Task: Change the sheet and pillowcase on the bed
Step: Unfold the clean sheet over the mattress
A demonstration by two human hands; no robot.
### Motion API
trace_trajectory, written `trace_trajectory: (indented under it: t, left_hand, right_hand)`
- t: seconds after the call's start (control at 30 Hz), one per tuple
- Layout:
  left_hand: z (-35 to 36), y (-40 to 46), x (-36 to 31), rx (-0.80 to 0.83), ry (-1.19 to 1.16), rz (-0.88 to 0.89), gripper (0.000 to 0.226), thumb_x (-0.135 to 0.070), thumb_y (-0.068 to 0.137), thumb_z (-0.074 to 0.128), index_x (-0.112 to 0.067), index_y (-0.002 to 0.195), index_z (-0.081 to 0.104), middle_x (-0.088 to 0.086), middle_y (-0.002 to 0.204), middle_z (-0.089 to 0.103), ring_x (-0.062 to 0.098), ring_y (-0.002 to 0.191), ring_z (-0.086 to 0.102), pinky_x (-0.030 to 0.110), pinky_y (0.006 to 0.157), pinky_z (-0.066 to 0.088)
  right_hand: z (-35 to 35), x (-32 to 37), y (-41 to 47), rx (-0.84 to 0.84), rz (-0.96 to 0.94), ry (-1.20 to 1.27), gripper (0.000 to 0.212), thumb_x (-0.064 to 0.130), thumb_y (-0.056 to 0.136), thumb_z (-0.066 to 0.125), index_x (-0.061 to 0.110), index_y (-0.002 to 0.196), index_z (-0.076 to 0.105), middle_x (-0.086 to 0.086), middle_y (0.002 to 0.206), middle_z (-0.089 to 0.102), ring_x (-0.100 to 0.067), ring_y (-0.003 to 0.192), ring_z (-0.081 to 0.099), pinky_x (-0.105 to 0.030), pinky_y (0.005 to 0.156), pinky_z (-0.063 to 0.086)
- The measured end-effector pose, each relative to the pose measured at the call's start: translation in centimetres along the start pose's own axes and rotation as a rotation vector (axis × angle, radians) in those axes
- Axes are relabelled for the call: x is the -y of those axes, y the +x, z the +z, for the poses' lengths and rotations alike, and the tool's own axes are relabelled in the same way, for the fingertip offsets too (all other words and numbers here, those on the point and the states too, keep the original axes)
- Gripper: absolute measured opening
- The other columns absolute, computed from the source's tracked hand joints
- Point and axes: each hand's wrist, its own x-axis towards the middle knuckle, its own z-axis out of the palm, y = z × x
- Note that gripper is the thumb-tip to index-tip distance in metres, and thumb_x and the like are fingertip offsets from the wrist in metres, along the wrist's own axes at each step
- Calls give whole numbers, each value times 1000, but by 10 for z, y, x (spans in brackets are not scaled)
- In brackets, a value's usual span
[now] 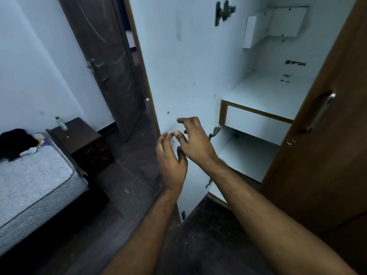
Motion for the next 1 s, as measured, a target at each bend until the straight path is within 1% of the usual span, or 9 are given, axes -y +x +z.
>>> trace_trajectory:
  t: [0.1,0.2,0.3,0.37,0.43,0.5,0.67,0.87,1.0]
  left_hand:
    - [-18,26,26,18,-48,-43,54,-1,91,61,0,142,43,15,145,42,26,138,42,27,111,40]
    - [-35,58,48,132,-100,-161,68,-14,95,66,-7,153,32,11,153,40,23,142,38,31,114,36]
    - [-47,78,68,352,-253,-232,69,-16,91,71,-30,149,36,-22,141,44,-1,132,44,10,103,35]
    - [-46,85,75,470,-412,-334,69,-27,83,78,-53,136,43,-22,138,53,5,130,52,27,108,44]
    - [-33,87,95,523,-560,-436,72,-42,77,79,-51,140,45,-9,144,55,20,134,54,54,108,46]
    - [-22,91,101,502,-661,-547,57,-42,84,66,-42,138,51,-8,140,57,22,127,58,56,101,51]
    - [-19,99,66,295,-738,-605,33,-20,107,40,0,99,65,7,80,67,8,68,67,18,54,51]
    - [32,76,47,464,-577,-313,16,-44,84,69,-32,89,60,6,86,66,23,78,65,49,73,55]
    - [76,48,7,607,-601,-171,48,-51,81,68,-28,122,60,5,121,56,17,110,62,37,98,52]
  right_hand:
    - [31,19,30,-87,60,-16,54,43,99,57,25,146,38,0,145,37,-18,123,55,-40,97,54]
    - [60,41,63,-232,101,-24,81,53,91,64,20,152,23,-6,148,30,-25,131,46,-41,98,52]
    - [81,65,90,-400,165,-52,103,62,81,71,18,155,14,-10,150,26,-28,136,36,-45,103,47]
    - [85,73,102,-446,206,-53,108,61,78,75,17,156,14,-12,150,28,-29,136,35,-45,104,44]
    - [82,74,112,-493,222,-119,100,58,79,75,17,152,22,-11,145,36,-28,130,44,-44,98,51]
    - [74,72,115,-502,224,-230,88,58,78,73,17,145,33,-9,135,44,-27,117,54,-41,85,55]
    - [51,66,94,-532,150,-440,64,51,75,67,13,123,48,-4,113,51,-23,91,58,-37,63,53]
    - [-5,35,34,-584,169,-378,37,36,85,61,20,115,47,5,108,48,-16,90,58,-42,64,55]
    - [-49,7,5,-668,259,-288,28,30,93,57,22,116,44,7,105,52,-17,86,63,-45,70,55]
